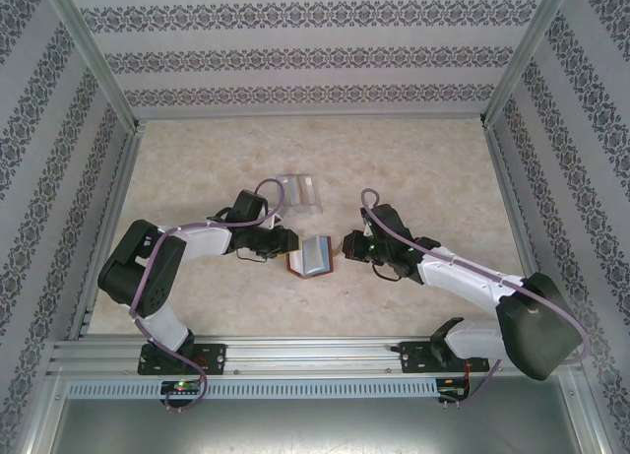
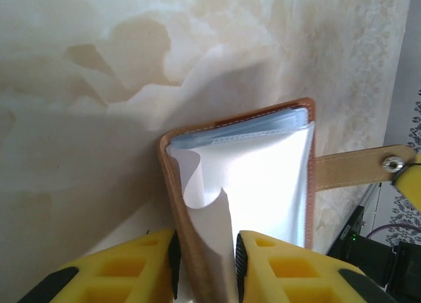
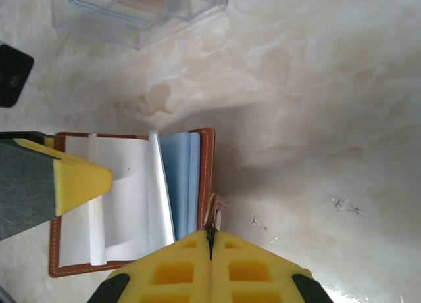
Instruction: Put the credit cards into the card holder
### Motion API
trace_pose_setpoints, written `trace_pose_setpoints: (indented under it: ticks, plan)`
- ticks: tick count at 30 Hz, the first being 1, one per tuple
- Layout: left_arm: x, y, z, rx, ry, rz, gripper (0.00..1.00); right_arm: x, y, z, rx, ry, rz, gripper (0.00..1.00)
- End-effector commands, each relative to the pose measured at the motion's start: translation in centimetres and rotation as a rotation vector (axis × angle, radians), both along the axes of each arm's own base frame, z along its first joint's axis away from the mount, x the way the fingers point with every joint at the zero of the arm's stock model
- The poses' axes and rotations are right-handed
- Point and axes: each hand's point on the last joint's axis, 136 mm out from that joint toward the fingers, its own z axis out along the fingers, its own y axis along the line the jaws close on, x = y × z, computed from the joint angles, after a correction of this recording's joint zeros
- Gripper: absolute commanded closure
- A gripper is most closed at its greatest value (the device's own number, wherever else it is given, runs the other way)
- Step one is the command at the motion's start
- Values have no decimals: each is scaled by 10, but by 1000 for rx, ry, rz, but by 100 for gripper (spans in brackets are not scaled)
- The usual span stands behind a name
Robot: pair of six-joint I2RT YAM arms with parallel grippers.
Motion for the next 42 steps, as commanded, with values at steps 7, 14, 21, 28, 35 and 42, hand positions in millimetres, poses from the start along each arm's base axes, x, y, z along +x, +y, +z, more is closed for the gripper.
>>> trace_pose_setpoints:
  ticks: [7, 14, 21, 28, 35, 42]
  plan:
    - [7, 8, -14, -32, -10, 40, 42, -6, 31, 48, 102, -95, 142, 100]
    - [14, 6, 4, -131, -27, 63, 31, -12, 57, 55, 138, -92, 216, 100]
    - [16, 1, 29, -207, -67, 56, 27, -16, 79, 58, 153, -91, 277, 100]
    - [15, -2, 39, -241, -77, 39, 25, -14, 84, 55, 153, -79, 289, 100]
    - [15, -6, 34, -238, -67, 18, 23, -9, 90, 65, 161, -112, 308, 100]
    - [15, -4, 20, -195, -37, 15, 23, -4, 102, 68, 173, -106, 334, 100]
